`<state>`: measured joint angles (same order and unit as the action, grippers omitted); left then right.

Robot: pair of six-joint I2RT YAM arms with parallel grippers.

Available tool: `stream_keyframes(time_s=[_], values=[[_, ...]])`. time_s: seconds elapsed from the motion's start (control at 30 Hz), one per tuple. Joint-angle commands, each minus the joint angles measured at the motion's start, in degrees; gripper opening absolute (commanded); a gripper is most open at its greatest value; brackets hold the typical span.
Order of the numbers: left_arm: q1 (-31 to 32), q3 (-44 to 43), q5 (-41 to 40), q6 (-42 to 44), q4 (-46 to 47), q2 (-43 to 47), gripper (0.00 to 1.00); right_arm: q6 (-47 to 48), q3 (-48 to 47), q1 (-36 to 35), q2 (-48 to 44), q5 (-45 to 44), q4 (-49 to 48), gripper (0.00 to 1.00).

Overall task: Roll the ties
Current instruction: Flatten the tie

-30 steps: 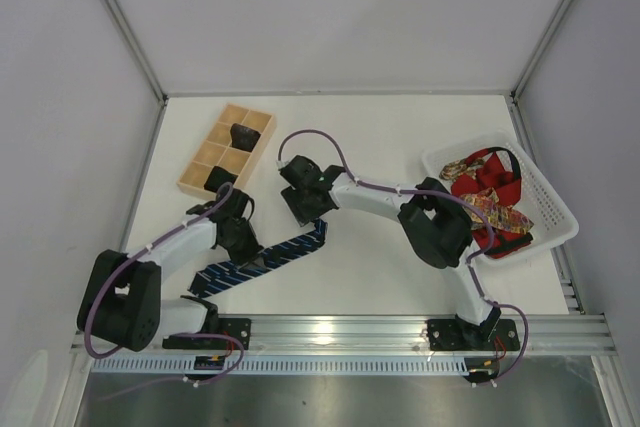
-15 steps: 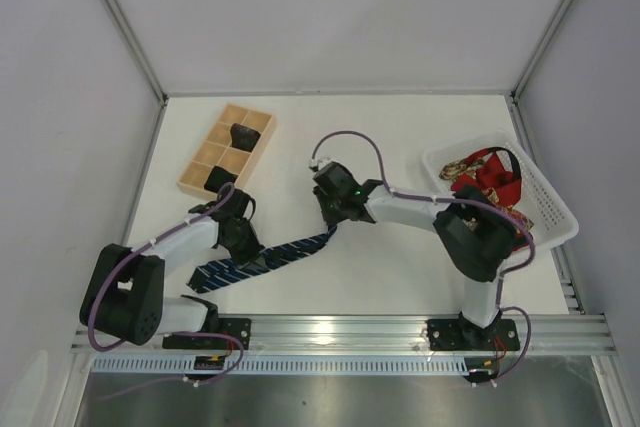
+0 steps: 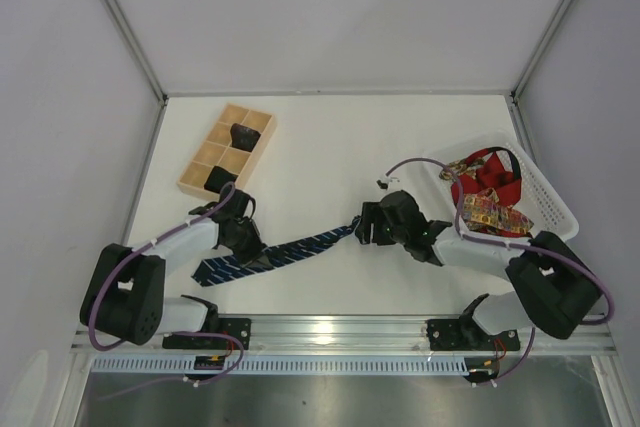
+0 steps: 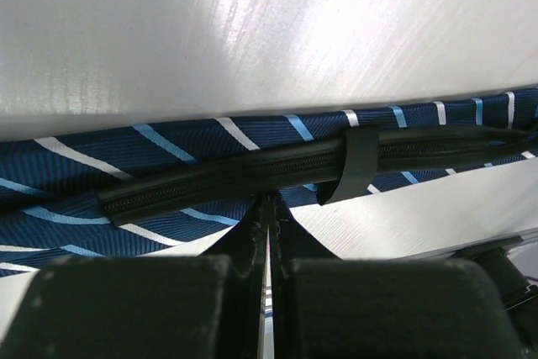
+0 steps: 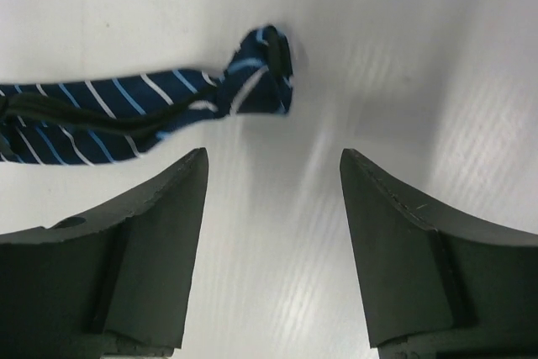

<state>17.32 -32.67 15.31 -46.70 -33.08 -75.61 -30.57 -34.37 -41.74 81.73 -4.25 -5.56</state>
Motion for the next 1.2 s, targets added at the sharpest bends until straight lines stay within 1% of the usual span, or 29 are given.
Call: stream_keyframes(time_s=[0.0,0.03,0.1,0.13,0.17,0.2,0.23,0.27,0.3,0.37,0.4,0.5,0.53,0.63,0.73,0.87,1.0,1.17], values=[[-0.4,-0.4,-0.1,3.7,1.8,1.5,0.00,-3.3,2.6,-1.6,-8.2,-4.4,-1.5,0.69],[-0.4,-0.7,0.4,4.2,1.7,1.9,0.00,-2.7,2.5,-1.9,-11.6,-5.8,1.5,0.69],[-0.4,-1.7,1.6,5.6,1.2,2.8,0.00,-1.7,0.4,-1.9,-13.9,-7.3,4.1,0.67],[-0.4,-2.0,2.1,5.9,1.0,3.9,0.01,-0.5,-0.9,-1.9,-14.2,-7.6,7.5,0.65],[-0.4,-2.1,2.6,6.7,1.3,4.8,0.00,-0.2,-4.6,-1.8,-13.5,-8.0,8.9,0.61],[-0.4,-2.3,4.6,7.1,1.7,6.1,0.01,0.5,-6.2,-1.4,-11.1,-6.9,10.4,0.58],[-0.4,-2.3,5.2,7.4,1.6,6.8,0.00,1.1,-8.0,-1.0,-11.1,-4.9,10.7,0.58],[-0.4,-2.6,5.4,7.5,1.4,7.4,0.00,1.2,-9.7,-0.7,-7.2,-3.1,11.1,0.55],[-0.4,-2.9,5.8,7.6,1.1,7.8,0.00,1.2,-13.1,-0.8,-5.2,-0.9,11.5,0.54],[-0.4,-3.4,5.8,7.5,0.3,8.6,0.00,0.5,-16.1,-0.9,-0.7,1.5,12.2,0.51],[-0.4,-3.8,5.9,7.5,0.2,8.6,0.00,0.1,-19.2,-0.7,3.7,3.3,12.2,0.50],[-0.4,-3.9,6.7,7.2,0.4,8.1,0.00,-1.6,-22.8,-0.7,10.3,6.5,12.5,0.45],[-0.4,-3.8,7.4,7.1,1.1,7.9,0.00,-2.1,-23.5,-0.8,11.2,6.9,11.9,0.44],[-0.4,-3.2,8.8,6.8,2.4,6.6,0.00,-3.7,-22.1,-1.2,12.0,7.2,11.5,0.42],[-0.4,-3.5,8.9,7.5,1.0,5.1,0.01,-4.0,-18.6,-1.3,9.8,7.3,9.7,0.41],[-0.4,-4.0,7.6,8.7,-0.7,5.4,0.01,-4.4,-11.0,-0.9,6.1,4.3,8.9,0.41],[-0.4,-4.7,7.8,9.3,-1.4,6.4,0.00,-4.2,-5.8,0.2,3.6,1.2,7.8,0.41],[-0.4,-7.9,6.4,10.9,-5.0,5.5,0.01,-5.3,-3.1,1.4,1.7,-2.3,9.9,0.41]])
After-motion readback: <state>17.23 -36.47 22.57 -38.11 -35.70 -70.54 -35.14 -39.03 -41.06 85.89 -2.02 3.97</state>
